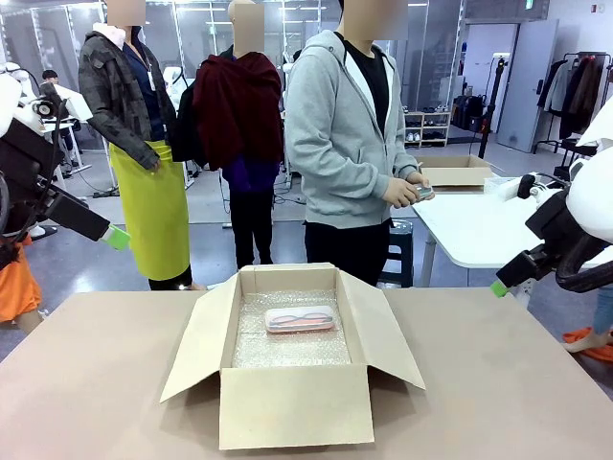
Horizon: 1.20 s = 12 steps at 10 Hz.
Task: Pack the glasses set securely to prepare it for shipping.
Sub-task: Put the Glasses case from the right side of the table into the Package Box.
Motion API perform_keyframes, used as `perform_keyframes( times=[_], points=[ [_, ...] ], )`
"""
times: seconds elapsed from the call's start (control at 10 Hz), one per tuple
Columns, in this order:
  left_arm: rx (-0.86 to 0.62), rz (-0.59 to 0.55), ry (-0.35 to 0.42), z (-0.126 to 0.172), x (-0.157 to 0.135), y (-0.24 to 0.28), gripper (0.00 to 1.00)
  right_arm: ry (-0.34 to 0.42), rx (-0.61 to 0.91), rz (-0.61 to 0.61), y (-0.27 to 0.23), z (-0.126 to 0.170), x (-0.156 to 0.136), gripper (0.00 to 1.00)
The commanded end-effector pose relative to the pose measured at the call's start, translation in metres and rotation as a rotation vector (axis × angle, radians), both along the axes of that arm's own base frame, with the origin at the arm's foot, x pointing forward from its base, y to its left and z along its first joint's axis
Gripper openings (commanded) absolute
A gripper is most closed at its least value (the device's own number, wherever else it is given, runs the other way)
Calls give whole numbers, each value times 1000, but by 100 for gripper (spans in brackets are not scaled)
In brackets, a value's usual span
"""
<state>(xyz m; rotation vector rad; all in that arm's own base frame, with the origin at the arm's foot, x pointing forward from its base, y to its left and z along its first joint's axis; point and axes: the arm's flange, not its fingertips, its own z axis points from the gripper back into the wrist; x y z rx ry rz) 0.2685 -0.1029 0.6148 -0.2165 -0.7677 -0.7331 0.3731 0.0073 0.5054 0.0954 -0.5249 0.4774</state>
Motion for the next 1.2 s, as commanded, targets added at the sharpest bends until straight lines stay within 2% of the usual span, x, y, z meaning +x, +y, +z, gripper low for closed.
perform_keyframes(
  times=[0.0, 1.1],
  points=[
    [-4, -6, -3, 1, 0, 2, 100, 4, -1, 3, -1, -1, 0, 100],
    [-4, -6, -3, 1, 0, 2, 100, 4, -1, 3, -1, -1, 0, 100]
  ],
)
